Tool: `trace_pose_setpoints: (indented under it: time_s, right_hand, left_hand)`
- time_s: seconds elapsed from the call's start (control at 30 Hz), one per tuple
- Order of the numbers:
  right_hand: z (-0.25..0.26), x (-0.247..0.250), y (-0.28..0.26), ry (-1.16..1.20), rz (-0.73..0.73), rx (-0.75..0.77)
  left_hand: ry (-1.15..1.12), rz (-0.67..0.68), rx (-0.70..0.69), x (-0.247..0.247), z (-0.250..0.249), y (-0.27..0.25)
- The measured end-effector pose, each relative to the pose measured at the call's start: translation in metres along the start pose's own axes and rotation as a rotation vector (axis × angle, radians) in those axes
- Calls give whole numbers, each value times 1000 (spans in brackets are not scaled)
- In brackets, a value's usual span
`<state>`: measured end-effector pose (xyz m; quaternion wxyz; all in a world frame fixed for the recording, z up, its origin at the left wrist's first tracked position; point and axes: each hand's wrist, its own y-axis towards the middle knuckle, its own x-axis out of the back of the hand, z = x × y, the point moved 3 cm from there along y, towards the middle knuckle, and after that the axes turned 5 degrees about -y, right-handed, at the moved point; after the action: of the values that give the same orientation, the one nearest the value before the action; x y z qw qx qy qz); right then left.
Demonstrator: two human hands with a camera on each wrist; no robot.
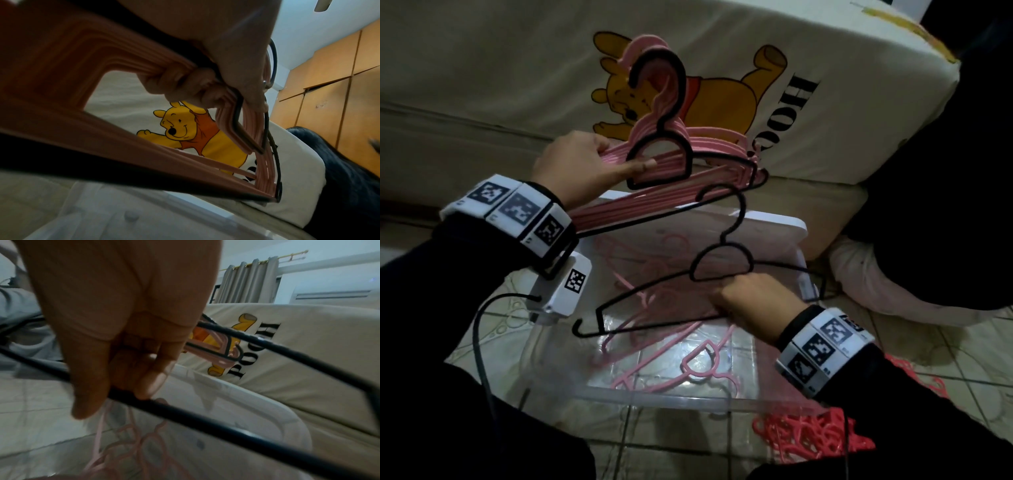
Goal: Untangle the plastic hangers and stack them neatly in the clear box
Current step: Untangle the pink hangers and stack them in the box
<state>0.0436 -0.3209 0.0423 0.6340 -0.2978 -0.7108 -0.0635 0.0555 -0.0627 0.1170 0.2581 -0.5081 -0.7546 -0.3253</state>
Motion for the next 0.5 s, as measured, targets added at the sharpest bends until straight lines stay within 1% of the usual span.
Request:
trace_pose_setpoints:
  time_s: [0.1, 0.17, 0.23, 0.33, 0.5]
  right_hand:
    - [-18, 16, 1, -3, -133, -79]
    - [-27, 24, 3, -31, -178, -127]
    - [-33, 28, 7, -36, -194, -170]
    - [-35, 32, 12, -17, -199, -178]
    - [-35, 39, 19, 41, -228, -186]
  left_hand:
    - [8, 48, -43, -11, -10, -6]
    - [-3, 92, -66, -23, -17, -9]
    - [-13, 131, -96, -34, -26, -12]
    - [-30, 180, -120, -47, -36, -16]
    - [-25, 207, -122, -59, -43, -20]
